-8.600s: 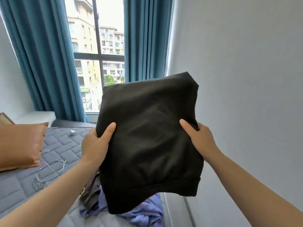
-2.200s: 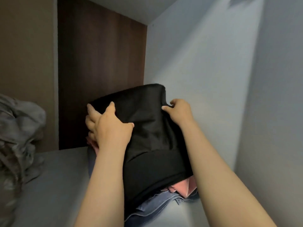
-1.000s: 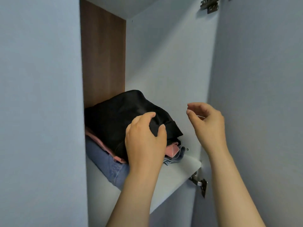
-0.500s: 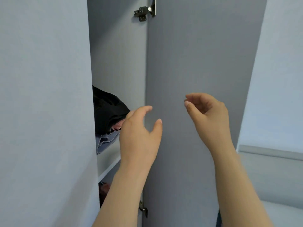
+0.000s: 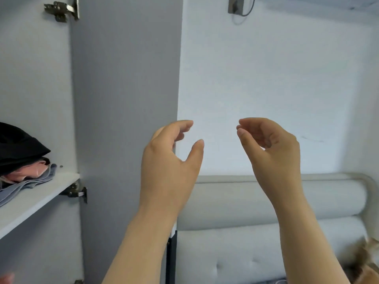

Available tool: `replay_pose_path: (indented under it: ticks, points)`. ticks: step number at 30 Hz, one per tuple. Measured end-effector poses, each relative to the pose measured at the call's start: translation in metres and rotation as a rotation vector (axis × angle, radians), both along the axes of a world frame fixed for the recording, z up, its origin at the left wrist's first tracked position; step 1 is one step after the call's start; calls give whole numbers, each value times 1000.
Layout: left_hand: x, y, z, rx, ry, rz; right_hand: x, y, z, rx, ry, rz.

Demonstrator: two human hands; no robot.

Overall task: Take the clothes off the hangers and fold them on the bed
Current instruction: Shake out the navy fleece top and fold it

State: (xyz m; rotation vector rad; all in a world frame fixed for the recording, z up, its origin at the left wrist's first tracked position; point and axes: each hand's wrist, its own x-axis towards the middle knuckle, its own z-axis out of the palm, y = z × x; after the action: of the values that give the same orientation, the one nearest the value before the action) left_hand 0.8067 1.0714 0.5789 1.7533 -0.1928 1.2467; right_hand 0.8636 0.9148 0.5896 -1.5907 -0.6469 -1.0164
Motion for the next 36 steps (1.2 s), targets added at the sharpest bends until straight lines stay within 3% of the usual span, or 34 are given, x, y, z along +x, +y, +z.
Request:
replay_pose_path:
  ticks: [15,26,36]
  points:
    - [61,-179,-7,66,52,-659,-59,-186,-8,-6,-10,-733]
    - [57,-252,-26,102,107,-1188,-148,-204,-32,-38,97,-1261]
    - [-37,-308,-48,195,94,-1525,-279,-201,-53,-32,189,-1591]
